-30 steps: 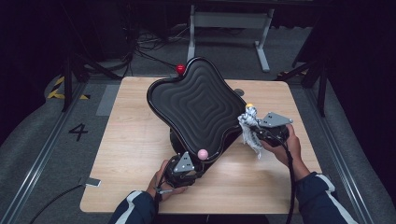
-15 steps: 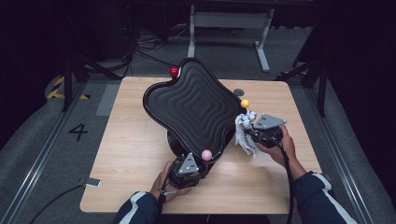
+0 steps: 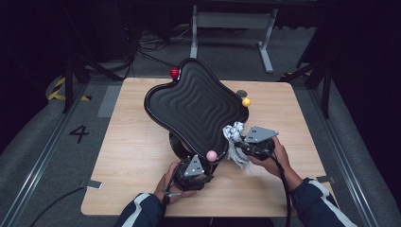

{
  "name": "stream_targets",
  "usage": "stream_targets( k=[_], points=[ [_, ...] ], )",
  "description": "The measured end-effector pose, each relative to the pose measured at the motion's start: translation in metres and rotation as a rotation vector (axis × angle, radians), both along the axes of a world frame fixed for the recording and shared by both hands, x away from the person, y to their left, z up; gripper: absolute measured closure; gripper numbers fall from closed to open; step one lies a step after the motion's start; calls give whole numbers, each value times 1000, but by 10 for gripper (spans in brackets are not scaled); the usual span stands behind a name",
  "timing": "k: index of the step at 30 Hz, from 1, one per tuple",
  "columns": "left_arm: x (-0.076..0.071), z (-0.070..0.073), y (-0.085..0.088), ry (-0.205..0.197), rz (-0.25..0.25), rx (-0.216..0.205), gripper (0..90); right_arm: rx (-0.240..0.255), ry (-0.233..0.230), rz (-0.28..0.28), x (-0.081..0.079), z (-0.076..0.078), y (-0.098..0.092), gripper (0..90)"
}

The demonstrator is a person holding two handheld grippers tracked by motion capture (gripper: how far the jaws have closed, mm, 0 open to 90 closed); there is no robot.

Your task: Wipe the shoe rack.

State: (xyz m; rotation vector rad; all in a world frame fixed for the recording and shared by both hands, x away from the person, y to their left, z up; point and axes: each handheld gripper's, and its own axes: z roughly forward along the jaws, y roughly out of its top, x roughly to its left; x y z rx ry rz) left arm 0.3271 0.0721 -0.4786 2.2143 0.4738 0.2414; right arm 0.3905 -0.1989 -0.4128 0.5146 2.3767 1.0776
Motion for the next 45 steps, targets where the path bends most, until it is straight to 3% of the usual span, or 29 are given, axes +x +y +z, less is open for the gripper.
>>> stream_targets(
  k=[2,5,7,8,10,14,18,20,29,31,34,36,38,41,45],
  points=[
    [-2,1,6,4,-9,11,478,-5,18,0,-5,-3,-4,785],
    [-4,4,19,8,19,43,444,-28,22,6,-11,-7,-5,785],
    [-7,7,31,24,48,30,430,-49,30,17,-14,-12,-6,783],
    [-8,9,45,32,78,19,408,-69,36,28,-16,-15,-8,779],
    [-8,9,52,42,95,20,389,-66,41,33,-17,-16,-10,776],
    [-3,6,87,91,229,29,351,-34,76,52,-23,-18,-16,768],
    [9,3,107,119,331,18,317,-23,95,93,-33,-21,-15,762],
    [18,-1,112,134,379,36,299,-17,83,131,-44,-23,-10,769],
    [37,-2,115,127,414,26,277,-14,53,256,-67,-26,12,776],
    [44,-1,116,154,420,13,265,-55,62,288,-71,-31,23,776],
    [50,-1,118,158,430,6,263,-94,66,298,-72,-38,30,776],
    [56,1,122,116,444,8,271,-121,75,291,-69,-44,32,776],
    [66,2,124,139,457,-10,270,-135,81,295,-66,-48,33,774],
    [77,3,125,136,466,-21,270,-149,76,299,-64,-53,32,768],
    [96,7,127,110,490,4,267,-153,74,305,-64,-55,32,765]
  ],
)
